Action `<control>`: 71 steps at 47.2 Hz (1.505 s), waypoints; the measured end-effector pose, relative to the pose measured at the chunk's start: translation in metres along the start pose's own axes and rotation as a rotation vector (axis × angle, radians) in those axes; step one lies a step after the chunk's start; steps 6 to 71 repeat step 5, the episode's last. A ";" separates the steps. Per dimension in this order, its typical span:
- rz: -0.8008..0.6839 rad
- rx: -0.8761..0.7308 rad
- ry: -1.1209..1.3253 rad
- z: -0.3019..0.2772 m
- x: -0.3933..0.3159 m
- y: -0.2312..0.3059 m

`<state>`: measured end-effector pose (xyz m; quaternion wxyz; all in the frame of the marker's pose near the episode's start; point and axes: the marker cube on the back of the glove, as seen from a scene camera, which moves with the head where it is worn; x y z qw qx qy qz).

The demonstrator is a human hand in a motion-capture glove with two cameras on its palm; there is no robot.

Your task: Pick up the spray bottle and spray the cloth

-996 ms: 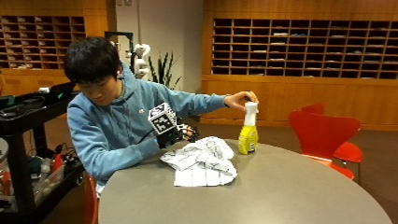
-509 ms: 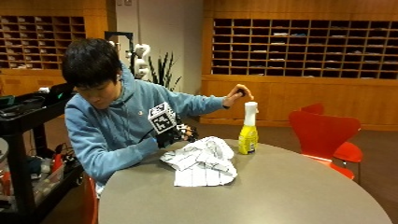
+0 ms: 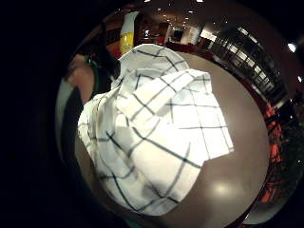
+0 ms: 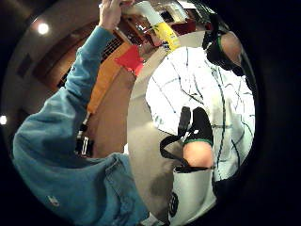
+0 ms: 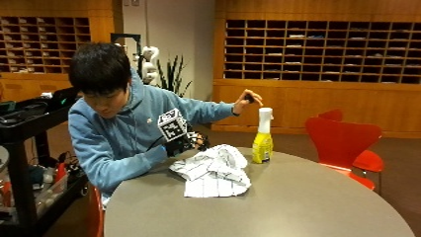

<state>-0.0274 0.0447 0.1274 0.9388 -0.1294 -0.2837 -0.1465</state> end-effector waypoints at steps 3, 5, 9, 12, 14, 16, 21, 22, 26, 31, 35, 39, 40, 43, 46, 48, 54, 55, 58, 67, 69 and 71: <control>0.002 0.000 0.000 -0.001 0.001 0.000; -0.003 0.000 -0.009 -0.002 0.001 0.000; -0.003 0.000 -0.009 -0.002 0.001 0.000; -0.003 0.000 -0.009 -0.002 0.001 0.000; -0.003 0.000 -0.009 -0.002 0.001 0.000; -0.003 0.000 -0.009 -0.002 0.001 0.000; -0.003 0.000 -0.009 -0.002 0.001 0.000; -0.003 0.000 -0.009 -0.002 0.001 0.000; -0.003 0.000 -0.009 -0.002 0.001 0.000; -0.003 0.000 -0.009 -0.002 0.001 0.000; -0.003 0.000 -0.009 -0.002 0.001 0.000; -0.003 0.000 -0.009 -0.002 0.001 0.000; -0.003 0.000 -0.009 -0.002 0.001 0.000; -0.003 0.000 -0.009 -0.002 0.001 0.000; -0.003 0.000 -0.009 -0.002 0.001 0.000; -0.003 0.000 -0.009 -0.002 0.001 0.000; -0.003 0.000 -0.009 -0.002 0.001 0.000; -0.003 0.000 -0.009 -0.002 0.001 0.000; -0.003 0.000 -0.009 -0.002 0.001 0.000; -0.003 0.000 -0.009 -0.002 0.001 0.000; -0.003 0.000 -0.009 -0.002 0.001 0.000; -0.003 0.000 -0.009 -0.002 0.001 0.000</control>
